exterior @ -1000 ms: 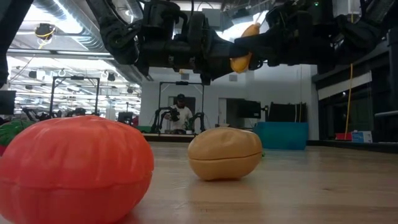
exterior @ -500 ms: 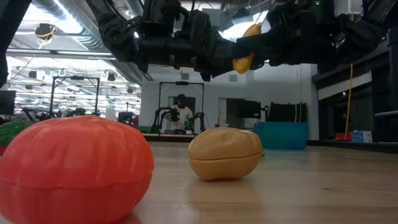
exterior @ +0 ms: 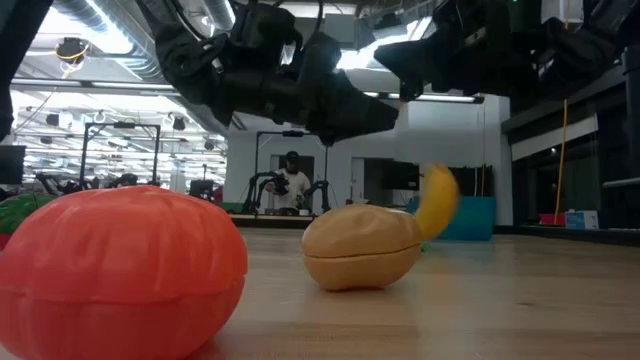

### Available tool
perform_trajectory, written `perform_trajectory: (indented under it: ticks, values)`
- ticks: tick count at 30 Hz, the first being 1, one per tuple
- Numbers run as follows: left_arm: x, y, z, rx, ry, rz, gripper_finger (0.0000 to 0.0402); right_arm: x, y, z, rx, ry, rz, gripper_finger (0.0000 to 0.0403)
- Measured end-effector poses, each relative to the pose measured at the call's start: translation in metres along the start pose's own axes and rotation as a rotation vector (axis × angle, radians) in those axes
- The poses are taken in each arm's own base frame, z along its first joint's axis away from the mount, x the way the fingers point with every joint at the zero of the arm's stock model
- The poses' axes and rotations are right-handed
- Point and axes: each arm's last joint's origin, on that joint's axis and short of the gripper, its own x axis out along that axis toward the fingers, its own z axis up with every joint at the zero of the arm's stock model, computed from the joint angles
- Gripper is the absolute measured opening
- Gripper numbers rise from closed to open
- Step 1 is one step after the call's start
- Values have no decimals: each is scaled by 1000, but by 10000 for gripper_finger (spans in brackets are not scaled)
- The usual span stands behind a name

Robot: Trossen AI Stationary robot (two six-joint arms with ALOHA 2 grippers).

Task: Pick and placing Produce into tupperware
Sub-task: Put the yellow banana into the blue bin

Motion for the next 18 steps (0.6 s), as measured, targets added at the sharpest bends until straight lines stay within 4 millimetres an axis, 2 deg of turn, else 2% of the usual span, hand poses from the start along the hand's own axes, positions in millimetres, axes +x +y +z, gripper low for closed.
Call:
perform_trajectory:
  ticks: [1,3,9,14,18]
  values:
    - [0,0,0,-1,1,2,140,0,0,0,-1,1,-2,16]
    - [0,0,0,-5,0,4,132,-1,-1,0,5,0,-5,13]
    - [-1,0,2,-12,4,4,110,-8,-4,9,31,9,-16,54]
    - [-9,-1,13,18,29,6,97,-20,0,15,16,115,-16,82]
    - [-21,-4,27,33,62,5,89,-27,5,13,34,211,-12,123]
